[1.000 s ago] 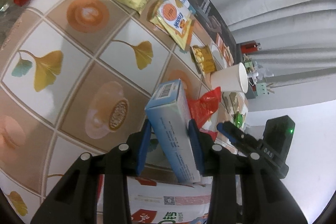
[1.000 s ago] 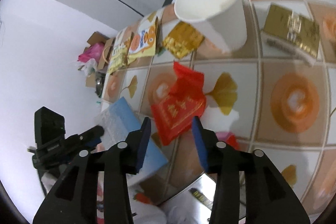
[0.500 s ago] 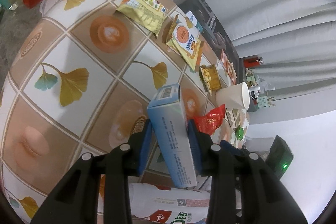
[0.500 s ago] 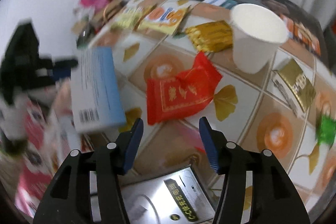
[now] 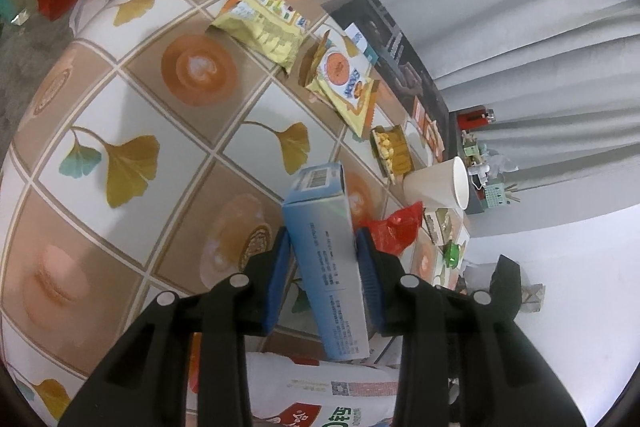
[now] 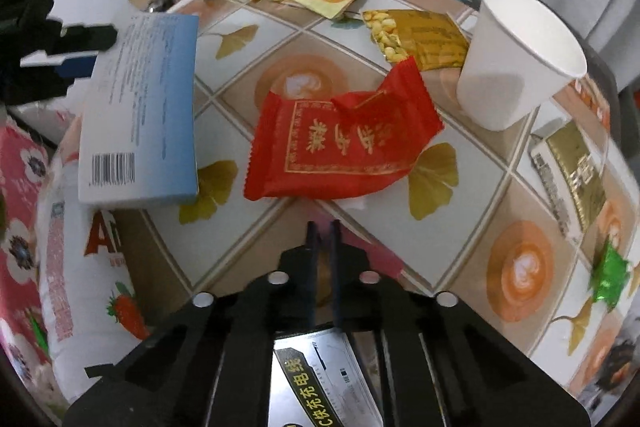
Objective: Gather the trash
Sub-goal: 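Lift the box with the left gripper while the right grasps the red wrapper, then carry the box and red wrapper to the blue wastebasket and release both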
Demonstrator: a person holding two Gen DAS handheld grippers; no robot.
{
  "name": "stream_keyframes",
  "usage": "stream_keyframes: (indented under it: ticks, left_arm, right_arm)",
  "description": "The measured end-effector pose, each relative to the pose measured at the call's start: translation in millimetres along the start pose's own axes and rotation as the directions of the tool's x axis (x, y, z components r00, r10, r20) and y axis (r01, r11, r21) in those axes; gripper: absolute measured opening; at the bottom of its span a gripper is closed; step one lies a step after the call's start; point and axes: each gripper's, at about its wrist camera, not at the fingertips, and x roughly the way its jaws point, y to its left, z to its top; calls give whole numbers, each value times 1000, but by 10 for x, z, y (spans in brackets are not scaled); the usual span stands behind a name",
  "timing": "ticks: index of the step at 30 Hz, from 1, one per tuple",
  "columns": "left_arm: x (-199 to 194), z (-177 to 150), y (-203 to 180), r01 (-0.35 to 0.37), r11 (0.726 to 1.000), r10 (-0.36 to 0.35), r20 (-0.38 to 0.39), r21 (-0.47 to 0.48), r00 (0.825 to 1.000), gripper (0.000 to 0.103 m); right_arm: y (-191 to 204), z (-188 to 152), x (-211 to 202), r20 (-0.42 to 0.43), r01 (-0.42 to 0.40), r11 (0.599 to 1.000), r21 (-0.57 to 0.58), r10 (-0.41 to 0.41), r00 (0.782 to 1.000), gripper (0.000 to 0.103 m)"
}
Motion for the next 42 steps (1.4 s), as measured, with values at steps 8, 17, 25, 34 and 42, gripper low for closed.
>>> stream_keyframes:
  ticks: [8, 17, 25, 34, 42]
  left_arm:
    - [-79, 4, -113, 40, 998, -42, 41, 40, 998, 31]
    - [-276, -50, -388, 121, 988, -131, 98, 98, 987, 31]
    - [-511, -213, -765, 160, 971, -183, 119, 180, 976, 31]
    - [-701, -651, -1440, 178, 928, -217, 86, 327, 972, 31]
    - [-626, -1194, -2106, 193, 873, -221, 9, 448, 975, 30]
  right_arm:
    - [-292, 16, -345, 159, -60, 990, 127, 39, 987, 0]
    - [-494, -64, -968, 348, -167, 957, 238, 77, 934, 0]
    - [-513, -372, -1547, 461, -222, 933, 283, 71, 884, 0]
    - [-714, -1192, -2236, 550, -243, 900, 361, 5, 835, 0]
    - [-946, -2159, -2659, 575, -210, 860, 466, -113, 810, 0]
